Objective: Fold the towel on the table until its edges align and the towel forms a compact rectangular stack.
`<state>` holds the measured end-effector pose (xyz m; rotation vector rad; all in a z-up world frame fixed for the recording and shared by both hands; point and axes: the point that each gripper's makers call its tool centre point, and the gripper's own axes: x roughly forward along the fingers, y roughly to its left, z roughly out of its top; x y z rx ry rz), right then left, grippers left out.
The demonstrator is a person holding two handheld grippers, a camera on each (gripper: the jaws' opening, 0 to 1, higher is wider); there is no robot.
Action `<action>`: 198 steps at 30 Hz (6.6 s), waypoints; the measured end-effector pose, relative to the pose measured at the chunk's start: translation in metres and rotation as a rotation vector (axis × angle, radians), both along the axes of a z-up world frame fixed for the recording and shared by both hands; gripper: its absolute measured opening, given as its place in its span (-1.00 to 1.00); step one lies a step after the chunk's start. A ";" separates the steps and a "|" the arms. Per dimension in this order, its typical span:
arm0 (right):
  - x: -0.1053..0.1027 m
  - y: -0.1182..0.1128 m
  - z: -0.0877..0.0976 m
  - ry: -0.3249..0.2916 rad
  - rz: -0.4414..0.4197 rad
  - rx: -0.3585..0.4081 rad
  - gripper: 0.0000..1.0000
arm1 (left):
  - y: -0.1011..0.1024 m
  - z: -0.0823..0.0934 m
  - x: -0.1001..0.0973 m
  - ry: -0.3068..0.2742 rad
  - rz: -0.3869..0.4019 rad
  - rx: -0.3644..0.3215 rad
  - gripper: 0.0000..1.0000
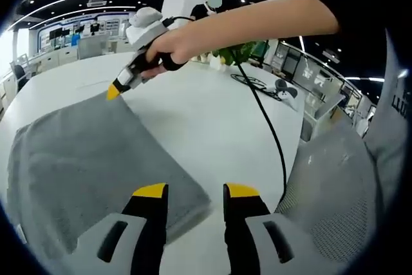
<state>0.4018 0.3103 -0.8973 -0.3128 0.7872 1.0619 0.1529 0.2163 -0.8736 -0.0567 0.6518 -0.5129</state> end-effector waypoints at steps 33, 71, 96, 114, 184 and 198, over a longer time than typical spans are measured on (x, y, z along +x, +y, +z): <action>0.016 0.004 -0.019 -0.012 -0.020 0.025 -0.93 | -0.017 -0.052 -0.002 0.032 -0.256 0.335 -0.73; 0.056 -0.143 -0.019 -0.061 -0.131 -0.004 -0.98 | -0.145 -0.050 0.033 -0.076 -0.578 0.283 -0.88; 0.079 -0.195 -0.013 -0.042 -0.264 0.088 -0.88 | -0.205 -0.046 0.049 -0.120 -0.655 0.249 -0.88; 0.088 -0.188 -0.019 -0.039 -0.281 0.124 -0.96 | -0.204 -0.046 0.050 -0.099 -0.626 0.189 -0.89; 0.061 -0.096 0.127 -0.201 -0.196 0.263 -1.00 | -0.110 0.086 0.027 -0.266 -0.159 -0.096 -0.95; 0.050 -0.076 0.145 -0.227 -0.184 0.275 -1.00 | -0.083 0.101 0.018 -0.280 -0.077 -0.133 -0.95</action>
